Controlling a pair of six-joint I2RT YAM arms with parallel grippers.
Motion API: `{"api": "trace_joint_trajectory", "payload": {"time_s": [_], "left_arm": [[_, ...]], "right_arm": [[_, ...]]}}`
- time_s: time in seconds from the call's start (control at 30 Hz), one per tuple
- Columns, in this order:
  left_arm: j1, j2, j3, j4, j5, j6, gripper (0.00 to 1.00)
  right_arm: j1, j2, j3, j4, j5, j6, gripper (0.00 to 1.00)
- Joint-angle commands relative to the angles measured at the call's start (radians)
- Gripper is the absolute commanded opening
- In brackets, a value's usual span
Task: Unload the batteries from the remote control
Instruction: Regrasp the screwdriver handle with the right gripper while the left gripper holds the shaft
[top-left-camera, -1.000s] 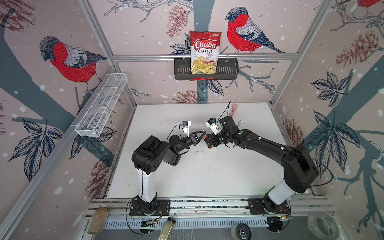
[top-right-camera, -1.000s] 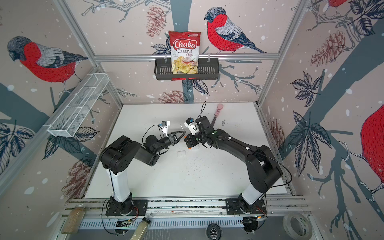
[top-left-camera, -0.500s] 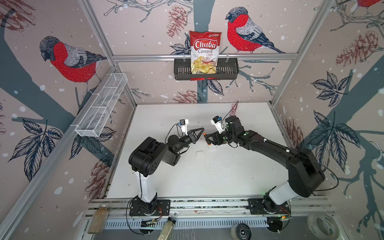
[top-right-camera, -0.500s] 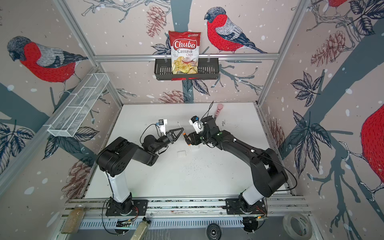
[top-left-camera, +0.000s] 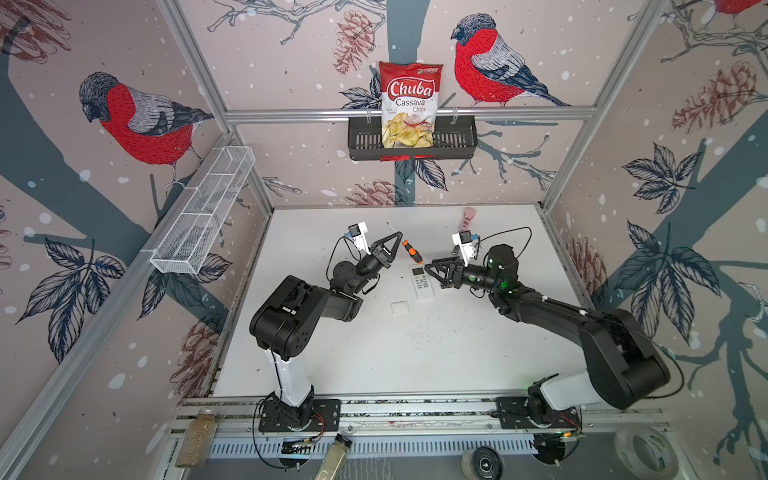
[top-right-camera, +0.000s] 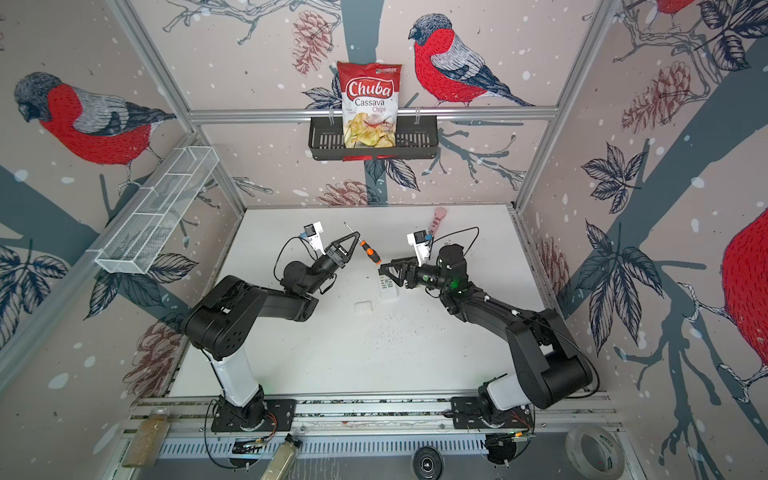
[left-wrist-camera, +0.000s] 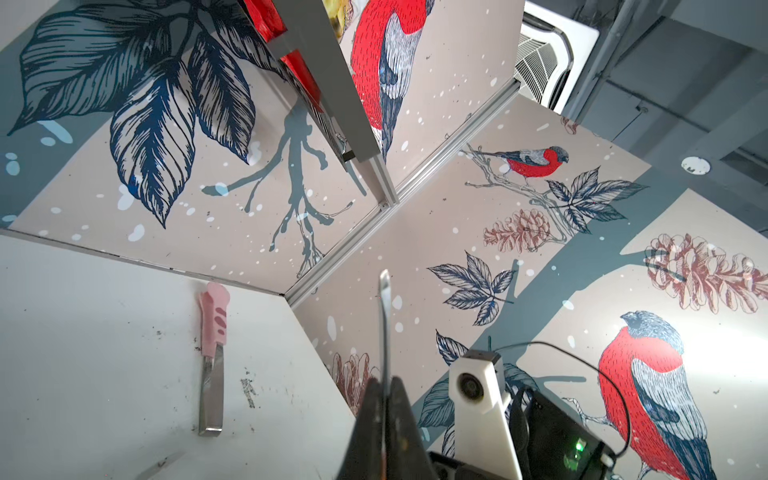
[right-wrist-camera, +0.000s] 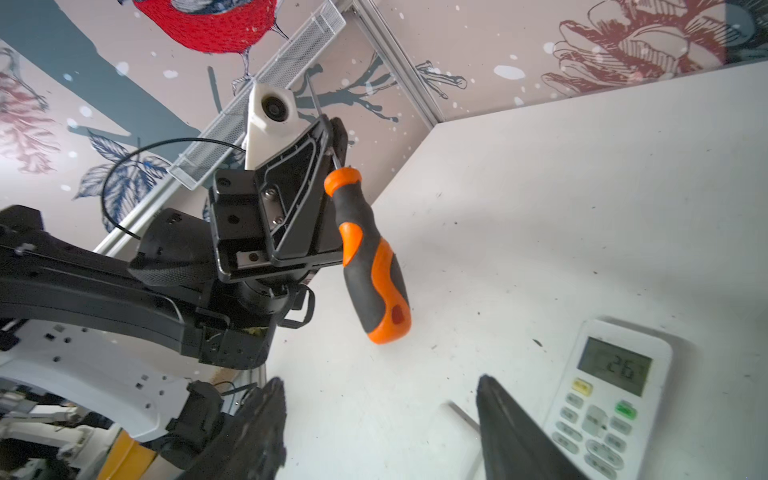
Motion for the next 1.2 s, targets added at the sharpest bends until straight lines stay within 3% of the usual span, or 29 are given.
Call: {"api": "trace_joint_trajectory", "payload": {"time_s": [0.0,0.33,0.57,0.7,1.17], "left_arm": [[0.002,0.017,0.019,0.133,-0.032,-0.02,0.0],[0.006,0.088,0.088,0.167,-0.034,-0.052,0.0],[0.016,0.119,0.091,0.19,-0.039,-0.062,0.0],[0.016,0.122,0.089,0.19,-0.045,-0.035,0.0],[0.016,0.143,0.088,0.191,-0.063,0.017,0.0]], "right_arm": [[0.001,0.063,-0.005,0.351,-0.045,0.176,0.77],[0.027,0.348,0.158,0.594,-0.035,0.343,0.8],[0.018,0.573,0.28,0.897,-0.057,0.58,0.7],[0.023,0.67,0.364,0.978,-0.098,0.674,0.67],[0.051,0.76,0.436,1.089,-0.076,0.82,0.6]]}}
